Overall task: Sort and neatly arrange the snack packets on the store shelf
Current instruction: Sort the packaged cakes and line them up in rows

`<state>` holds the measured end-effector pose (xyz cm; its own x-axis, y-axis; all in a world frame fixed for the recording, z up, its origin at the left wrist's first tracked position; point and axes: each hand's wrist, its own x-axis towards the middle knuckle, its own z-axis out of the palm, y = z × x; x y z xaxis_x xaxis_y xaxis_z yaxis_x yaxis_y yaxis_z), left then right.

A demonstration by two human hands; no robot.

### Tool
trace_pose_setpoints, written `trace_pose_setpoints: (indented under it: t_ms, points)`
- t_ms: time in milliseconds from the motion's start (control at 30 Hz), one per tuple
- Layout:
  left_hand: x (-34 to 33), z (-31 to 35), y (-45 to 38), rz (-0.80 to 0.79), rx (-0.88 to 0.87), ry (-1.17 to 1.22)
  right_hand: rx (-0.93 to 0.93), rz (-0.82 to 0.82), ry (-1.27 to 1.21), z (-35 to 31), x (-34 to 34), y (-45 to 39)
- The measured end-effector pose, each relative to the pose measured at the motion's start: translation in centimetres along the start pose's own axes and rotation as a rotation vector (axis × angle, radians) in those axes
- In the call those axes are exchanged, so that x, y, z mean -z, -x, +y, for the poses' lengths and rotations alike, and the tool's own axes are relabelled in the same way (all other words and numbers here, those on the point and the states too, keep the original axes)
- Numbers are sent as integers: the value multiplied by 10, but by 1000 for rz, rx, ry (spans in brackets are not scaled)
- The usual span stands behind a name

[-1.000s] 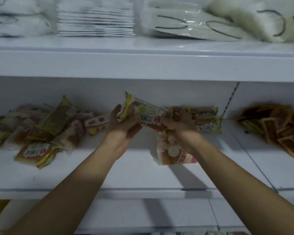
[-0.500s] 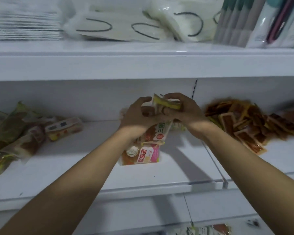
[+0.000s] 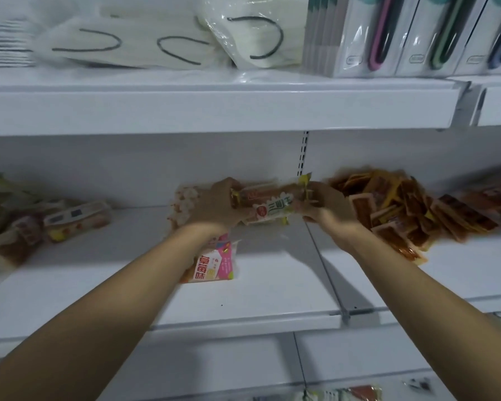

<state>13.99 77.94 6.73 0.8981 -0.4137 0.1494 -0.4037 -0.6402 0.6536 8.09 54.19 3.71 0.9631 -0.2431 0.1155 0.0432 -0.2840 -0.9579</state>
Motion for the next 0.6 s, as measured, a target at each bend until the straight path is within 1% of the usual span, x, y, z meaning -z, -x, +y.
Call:
trace_pose_setpoints:
  t_ms: [133,200,267,333,467,533,600]
  points:
    - [-20,3,-16,-12,-120,-269,-12,-21,77,18,-2,-10]
    - [-28,-4,-25,-14,-103,-445,-10,-41,91,28,-9,-13]
    - [-34,-15,-34,-54,-42,-672,17,-55,175,41,-17,-16]
    - [-37,-22,-38,-109,-16,-784,19,-47,236,56,-26,-22]
    - [-38,-30,-38,-102,-23,-728,-37,36,256,67,-42,-29]
    - [-34,-33,-32,-73,-30,-672,-91,48,269,69,-47,-30]
    - [-23,-37,-20,-1,-50,-614,-118,47,266,70,-51,-31]
